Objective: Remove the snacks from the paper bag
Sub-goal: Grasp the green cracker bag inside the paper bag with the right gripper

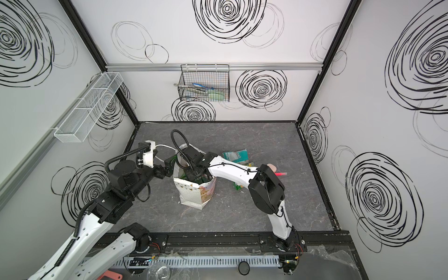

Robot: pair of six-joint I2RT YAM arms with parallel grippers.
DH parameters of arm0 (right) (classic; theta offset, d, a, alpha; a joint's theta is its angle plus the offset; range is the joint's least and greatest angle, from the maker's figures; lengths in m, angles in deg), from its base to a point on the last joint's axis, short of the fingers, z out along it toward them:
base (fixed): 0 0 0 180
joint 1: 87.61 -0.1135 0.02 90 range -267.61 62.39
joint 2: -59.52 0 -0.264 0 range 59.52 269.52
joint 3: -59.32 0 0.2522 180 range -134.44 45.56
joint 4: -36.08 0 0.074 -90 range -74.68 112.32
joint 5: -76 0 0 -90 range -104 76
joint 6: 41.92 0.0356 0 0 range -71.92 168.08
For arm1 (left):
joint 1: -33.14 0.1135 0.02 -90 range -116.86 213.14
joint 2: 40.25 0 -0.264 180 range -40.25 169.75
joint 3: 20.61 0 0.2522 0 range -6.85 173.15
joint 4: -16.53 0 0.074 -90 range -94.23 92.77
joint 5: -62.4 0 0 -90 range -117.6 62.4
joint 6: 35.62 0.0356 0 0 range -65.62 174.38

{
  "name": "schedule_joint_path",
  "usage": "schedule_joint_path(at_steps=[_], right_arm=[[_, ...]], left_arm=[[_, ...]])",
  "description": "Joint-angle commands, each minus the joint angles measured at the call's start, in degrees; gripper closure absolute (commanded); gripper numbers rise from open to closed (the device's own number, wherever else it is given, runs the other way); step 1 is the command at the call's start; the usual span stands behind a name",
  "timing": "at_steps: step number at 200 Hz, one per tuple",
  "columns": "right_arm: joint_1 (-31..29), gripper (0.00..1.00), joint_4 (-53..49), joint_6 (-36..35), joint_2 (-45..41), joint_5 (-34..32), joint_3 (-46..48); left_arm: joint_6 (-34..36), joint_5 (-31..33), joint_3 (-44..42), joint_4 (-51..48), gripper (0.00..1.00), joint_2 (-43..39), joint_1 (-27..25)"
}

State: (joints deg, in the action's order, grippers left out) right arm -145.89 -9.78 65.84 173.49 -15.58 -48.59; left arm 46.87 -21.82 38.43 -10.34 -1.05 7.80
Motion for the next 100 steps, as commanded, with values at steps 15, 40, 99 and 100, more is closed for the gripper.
schedule_joint_path(at_steps=[15, 40, 99, 100], right_arm=[[-0.4, 1.0, -3.8, -0.5, -5.0, -2.0, -3.2], [-0.4, 1.0, -3.7, -0.5, -6.6, -2.5, -4.7], [-0.3, 1.0, 0.2, -0.5, -11.4, -5.0, -4.3], [-0.3, 1.0, 0.4, -0.6, -11.5, -5.1, -4.2]], left_arm=[[0.2, -0.7, -0.6, 3.2, 0.02, -0.6, -0.2], [0.3, -0.9, -0.7, 3.3, 0.02, -0.8, -0.3], [0.2, -1.1, -1.2, 4.0, 0.02, -1.9, -0.7], [0.2, -1.1, -1.2, 4.0, 0.01, -1.9, -0.7]])
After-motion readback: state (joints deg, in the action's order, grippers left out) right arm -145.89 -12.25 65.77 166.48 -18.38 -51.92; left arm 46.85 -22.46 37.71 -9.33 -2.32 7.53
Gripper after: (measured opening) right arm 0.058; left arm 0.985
